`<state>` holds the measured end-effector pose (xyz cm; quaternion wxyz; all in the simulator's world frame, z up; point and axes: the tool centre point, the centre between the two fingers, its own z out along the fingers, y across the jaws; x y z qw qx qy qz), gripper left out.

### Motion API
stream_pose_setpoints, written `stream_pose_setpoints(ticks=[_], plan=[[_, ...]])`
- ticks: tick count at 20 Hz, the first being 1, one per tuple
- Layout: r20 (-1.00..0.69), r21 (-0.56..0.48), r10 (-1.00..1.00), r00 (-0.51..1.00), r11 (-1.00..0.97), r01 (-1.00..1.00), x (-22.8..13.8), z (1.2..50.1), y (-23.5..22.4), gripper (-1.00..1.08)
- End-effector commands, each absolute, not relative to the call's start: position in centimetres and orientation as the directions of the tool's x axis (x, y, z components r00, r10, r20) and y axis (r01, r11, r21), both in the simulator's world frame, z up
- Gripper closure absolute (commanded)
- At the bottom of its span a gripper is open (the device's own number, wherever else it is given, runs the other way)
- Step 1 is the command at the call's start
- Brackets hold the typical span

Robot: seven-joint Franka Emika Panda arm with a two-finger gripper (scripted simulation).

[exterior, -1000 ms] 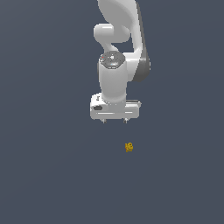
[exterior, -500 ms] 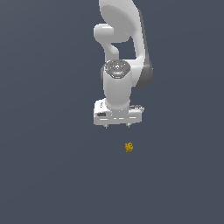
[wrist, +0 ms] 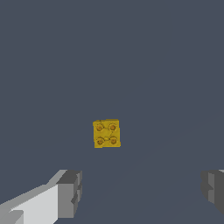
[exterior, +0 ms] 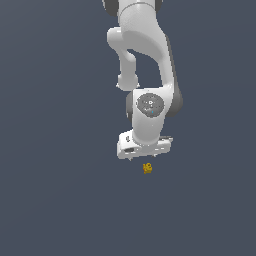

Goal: Pick up the object and move it to a goal position.

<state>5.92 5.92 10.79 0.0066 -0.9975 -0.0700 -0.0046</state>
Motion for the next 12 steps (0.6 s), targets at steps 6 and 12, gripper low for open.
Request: stream_pose_setpoints(ticks=[6,12], plan=[[0.002,-0.002,0.19,0.982,-0.982,0.19,7.4,7.9,7.8,-0.92],[0.0,0.0,0.202,0.979,-0.979,0.202,7.7,7.2,8.3,-0.92]])
